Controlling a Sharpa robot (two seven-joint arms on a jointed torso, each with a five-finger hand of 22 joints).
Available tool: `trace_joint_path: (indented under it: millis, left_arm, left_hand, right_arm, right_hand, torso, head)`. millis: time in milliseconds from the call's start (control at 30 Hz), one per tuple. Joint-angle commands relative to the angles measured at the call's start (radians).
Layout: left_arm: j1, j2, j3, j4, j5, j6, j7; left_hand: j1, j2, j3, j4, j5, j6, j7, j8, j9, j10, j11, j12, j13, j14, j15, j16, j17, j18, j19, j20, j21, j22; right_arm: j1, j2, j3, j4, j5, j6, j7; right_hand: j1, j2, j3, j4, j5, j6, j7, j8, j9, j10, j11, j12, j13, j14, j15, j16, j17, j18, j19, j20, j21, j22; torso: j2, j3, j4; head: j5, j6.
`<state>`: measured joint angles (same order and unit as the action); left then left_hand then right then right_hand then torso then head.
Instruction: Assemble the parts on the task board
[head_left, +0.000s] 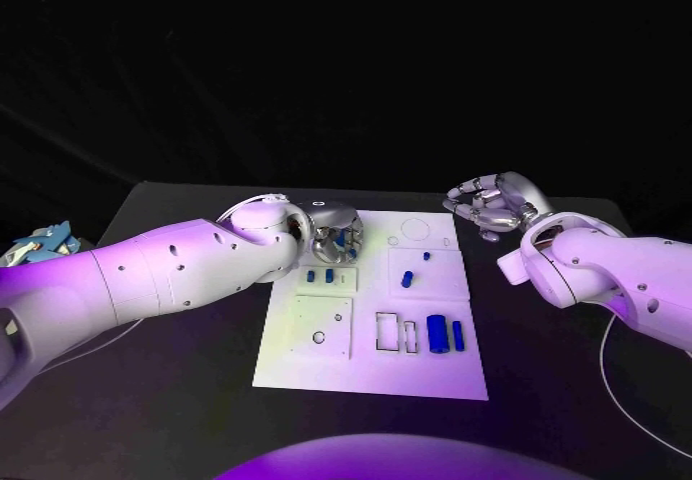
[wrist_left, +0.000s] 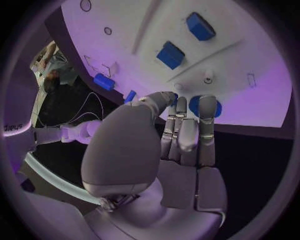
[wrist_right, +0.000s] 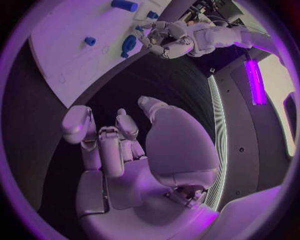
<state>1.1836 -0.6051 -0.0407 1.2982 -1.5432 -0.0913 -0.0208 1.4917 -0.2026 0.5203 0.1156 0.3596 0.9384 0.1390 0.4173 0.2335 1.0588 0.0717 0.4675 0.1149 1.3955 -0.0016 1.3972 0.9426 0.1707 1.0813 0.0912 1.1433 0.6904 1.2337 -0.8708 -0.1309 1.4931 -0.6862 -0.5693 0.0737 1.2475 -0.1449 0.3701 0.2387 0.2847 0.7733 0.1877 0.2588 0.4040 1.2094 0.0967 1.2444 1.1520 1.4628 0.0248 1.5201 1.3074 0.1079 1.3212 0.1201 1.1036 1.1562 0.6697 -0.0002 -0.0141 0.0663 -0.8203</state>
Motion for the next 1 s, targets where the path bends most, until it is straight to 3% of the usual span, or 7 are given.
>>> trace_joint_path:
  millis: [33,133,433,700,1000]
  left_arm:
    - [0.000,-0.018,0.009,0.024,0.027,-0.037,0.012]
    - [0.000,-0.044,0.019,0.043,0.034,-0.033,0.008]
    - [0.000,-0.099,0.025,0.059,0.048,-0.003,-0.009]
    - [-0.003,-0.123,0.025,0.056,0.051,0.018,-0.019]
    - [-0.009,-0.123,0.025,0.053,0.052,0.039,-0.030]
  left_hand:
    - [-0.016,-0.003,-0.001,-0.005,-0.003,0.008,0.001,-0.006,0.000,0.009,0.000,-0.009,-0.002,0.007,0.000,0.006,-0.003,-0.003,0.003,0.002,0.005,0.000]
    - [-0.026,-0.007,-0.004,-0.004,-0.003,0.010,0.001,-0.009,0.001,0.013,0.000,-0.017,-0.004,0.007,0.000,0.006,-0.005,-0.002,0.001,0.003,0.004,-0.001]
    - [-0.036,-0.010,-0.007,-0.003,-0.003,0.012,0.000,-0.013,0.001,0.016,0.000,-0.025,-0.007,0.006,0.001,0.005,-0.009,-0.002,0.000,0.003,0.003,-0.003]
    - [-0.042,-0.013,-0.009,-0.003,-0.003,0.015,-0.001,-0.015,0.002,0.018,0.000,-0.032,-0.008,0.006,0.001,0.004,-0.012,-0.002,-0.001,0.004,0.001,-0.004]
    - [-0.043,-0.014,-0.009,-0.003,-0.003,0.015,-0.001,-0.016,0.002,0.018,0.000,-0.034,-0.009,0.005,0.001,0.003,-0.015,-0.002,-0.002,0.004,0.000,-0.006]
  right_arm:
    - [-0.001,0.000,0.000,0.000,-0.004,0.005,0.009]
    - [-0.002,-0.002,0.000,-0.001,-0.004,0.005,0.009]
    - [-0.002,-0.006,0.000,0.000,-0.004,0.005,0.008]
    - [-0.003,-0.007,0.000,0.001,-0.004,0.005,0.008]
    - [-0.003,-0.006,0.000,0.001,-0.004,0.005,0.008]
  right_hand:
    - [0.001,0.011,0.002,0.005,0.004,-0.004,-0.005,0.007,-0.001,-0.001,-0.001,0.000,0.001,0.076,-0.007,-0.004,0.135,0.007,-0.005,0.000,-0.004,0.000]
    - [0.001,0.011,0.002,0.005,0.004,-0.004,-0.005,0.007,-0.001,-0.001,-0.001,0.000,0.001,0.076,-0.007,-0.004,0.135,0.007,-0.005,0.000,-0.004,0.000]
    - [0.001,0.011,0.002,0.005,0.004,-0.004,-0.005,0.007,-0.001,-0.001,-0.001,0.000,0.001,0.076,-0.007,-0.004,0.135,0.007,-0.005,0.000,-0.004,0.000]
    - [0.001,0.011,0.002,0.005,0.004,-0.004,-0.005,0.007,-0.001,-0.001,-0.001,0.000,0.001,0.076,-0.007,-0.004,0.135,0.007,-0.005,0.000,-0.004,0.000]
    - [0.001,0.011,0.001,0.007,0.003,-0.003,-0.006,0.009,-0.002,-0.001,-0.001,0.000,0.000,0.076,-0.007,-0.004,0.135,0.007,-0.005,-0.001,-0.006,-0.001]
  torso:
    - [-0.001,0.0002,0.0029]
    - [-0.002,0.0007,0.0023]
    - [0.002,0.0002,0.0015]
    - [0.002,0.0006,-0.0014]
    - [0.002,0.0009,-0.0026]
  head:
    - [0.000,0.003]
    - [0.001,0.004]
    - [0.003,0.006]
    - [0.008,0.006]
    - [0.010,0.004]
